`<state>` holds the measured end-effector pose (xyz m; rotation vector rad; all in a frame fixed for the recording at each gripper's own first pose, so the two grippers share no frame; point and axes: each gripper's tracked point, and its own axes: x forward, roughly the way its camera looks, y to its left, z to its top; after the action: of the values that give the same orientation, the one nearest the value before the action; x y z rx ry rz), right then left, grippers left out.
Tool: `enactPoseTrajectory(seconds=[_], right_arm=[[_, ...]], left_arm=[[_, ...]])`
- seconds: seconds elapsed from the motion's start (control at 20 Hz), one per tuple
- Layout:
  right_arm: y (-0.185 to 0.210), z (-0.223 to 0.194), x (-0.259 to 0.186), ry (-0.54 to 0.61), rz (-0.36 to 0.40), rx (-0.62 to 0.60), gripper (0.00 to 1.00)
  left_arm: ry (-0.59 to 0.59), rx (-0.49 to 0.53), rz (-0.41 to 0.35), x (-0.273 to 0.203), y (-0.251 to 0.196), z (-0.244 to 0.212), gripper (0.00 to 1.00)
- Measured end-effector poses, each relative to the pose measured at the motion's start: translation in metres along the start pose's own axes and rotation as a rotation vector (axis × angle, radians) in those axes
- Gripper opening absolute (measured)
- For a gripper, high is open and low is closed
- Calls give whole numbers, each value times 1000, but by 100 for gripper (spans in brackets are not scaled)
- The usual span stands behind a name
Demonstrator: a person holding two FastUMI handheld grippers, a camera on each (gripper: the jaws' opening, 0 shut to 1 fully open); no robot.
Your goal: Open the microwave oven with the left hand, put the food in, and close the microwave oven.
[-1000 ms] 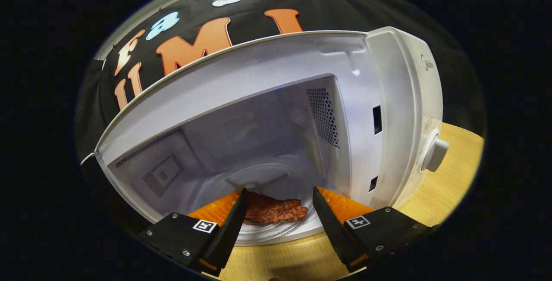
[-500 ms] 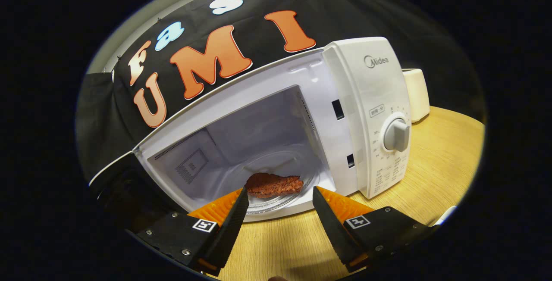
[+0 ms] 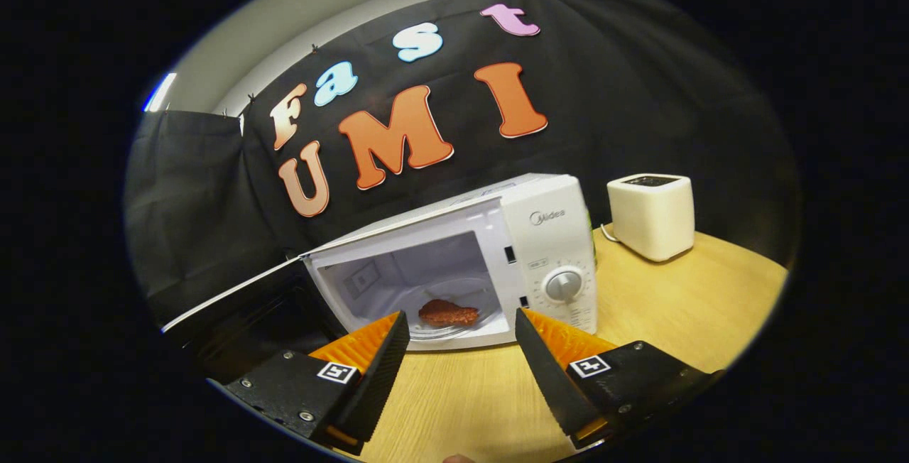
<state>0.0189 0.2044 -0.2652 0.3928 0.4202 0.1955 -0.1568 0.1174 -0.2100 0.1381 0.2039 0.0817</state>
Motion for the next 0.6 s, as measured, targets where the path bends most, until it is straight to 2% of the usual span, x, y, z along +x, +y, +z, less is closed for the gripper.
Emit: enactPoseTrajectory(seconds=[0.2, 0.55, 0.6], right_arm=[[-31, 24, -29, -30, 6, -59, 94], [-80, 53, -56, -75, -24, -141, 94], [-83, 54, -59, -74, -17, -145, 94]], left_arm=[[-2, -12, -124, 18, -55, 4, 87], [19, -10, -312, 57, -149, 4, 87], [23, -20, -337, 63, -162, 6, 81]])
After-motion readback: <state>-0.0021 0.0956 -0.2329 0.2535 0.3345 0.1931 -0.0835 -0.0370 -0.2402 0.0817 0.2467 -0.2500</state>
